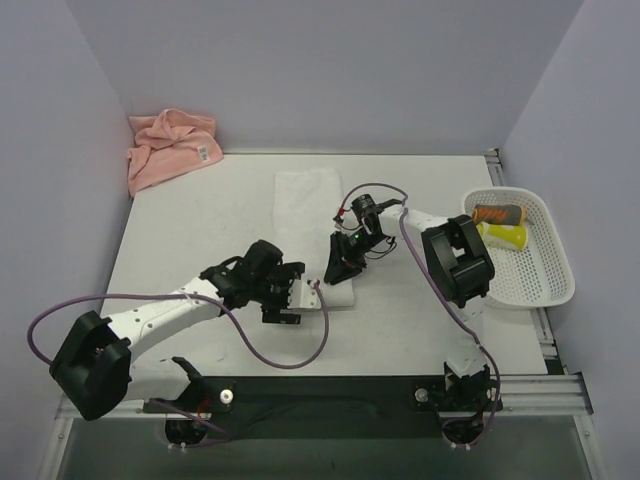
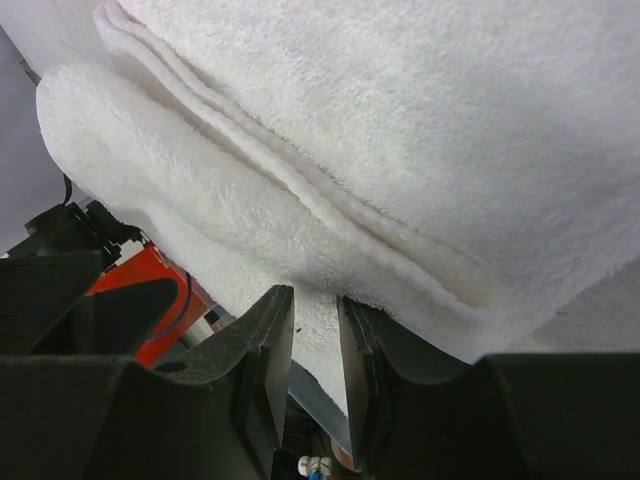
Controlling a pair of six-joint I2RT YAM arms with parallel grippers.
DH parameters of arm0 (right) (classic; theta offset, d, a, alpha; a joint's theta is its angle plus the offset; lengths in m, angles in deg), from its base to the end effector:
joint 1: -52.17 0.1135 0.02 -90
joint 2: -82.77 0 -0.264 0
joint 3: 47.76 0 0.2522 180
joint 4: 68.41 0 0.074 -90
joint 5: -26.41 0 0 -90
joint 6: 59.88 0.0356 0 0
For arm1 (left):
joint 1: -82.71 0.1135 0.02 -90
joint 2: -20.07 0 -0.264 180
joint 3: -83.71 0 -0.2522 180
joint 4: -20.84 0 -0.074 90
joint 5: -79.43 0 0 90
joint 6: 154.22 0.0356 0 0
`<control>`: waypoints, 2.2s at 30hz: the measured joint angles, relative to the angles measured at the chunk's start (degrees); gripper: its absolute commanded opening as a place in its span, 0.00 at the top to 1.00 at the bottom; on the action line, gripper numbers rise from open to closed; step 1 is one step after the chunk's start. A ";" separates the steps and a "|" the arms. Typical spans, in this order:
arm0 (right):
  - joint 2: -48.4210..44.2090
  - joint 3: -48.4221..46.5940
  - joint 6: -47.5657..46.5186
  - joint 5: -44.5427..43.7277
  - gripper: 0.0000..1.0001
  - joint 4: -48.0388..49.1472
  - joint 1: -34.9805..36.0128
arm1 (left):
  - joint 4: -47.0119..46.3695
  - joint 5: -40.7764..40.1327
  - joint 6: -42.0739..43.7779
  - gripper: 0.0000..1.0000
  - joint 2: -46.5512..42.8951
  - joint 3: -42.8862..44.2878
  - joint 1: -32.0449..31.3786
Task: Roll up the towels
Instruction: Roll the towel
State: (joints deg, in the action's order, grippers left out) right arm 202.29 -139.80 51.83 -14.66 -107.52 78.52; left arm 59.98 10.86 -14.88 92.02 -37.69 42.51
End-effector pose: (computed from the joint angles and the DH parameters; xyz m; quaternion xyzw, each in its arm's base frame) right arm 0.3577 0.2071 0.1375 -0.1200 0.8872 0.4456 0.0035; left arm 0.1817 -0.1705 0.2213 0.6977 0.6184 -0.1503 0.3289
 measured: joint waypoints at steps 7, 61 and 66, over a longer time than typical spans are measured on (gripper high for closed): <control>0.42 -0.66 -0.35 0.15 0.72 -0.76 0.00 | -9.94 -11.43 4.22 0.18 4.15 -5.07 -6.34; -29.51 19.02 -60.76 -42.88 0.42 11.93 25.70 | 54.18 28.61 -3.45 1.00 62.45 56.30 16.72; -25.79 19.89 -62.16 -41.77 0.61 14.75 23.85 | 54.69 29.77 -3.82 1.00 62.88 56.22 17.73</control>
State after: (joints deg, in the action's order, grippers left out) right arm 176.50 -119.91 -10.33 -56.43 -92.76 102.36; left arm 114.67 40.63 -18.71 154.90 18.53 60.23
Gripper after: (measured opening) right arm 0.440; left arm 0.285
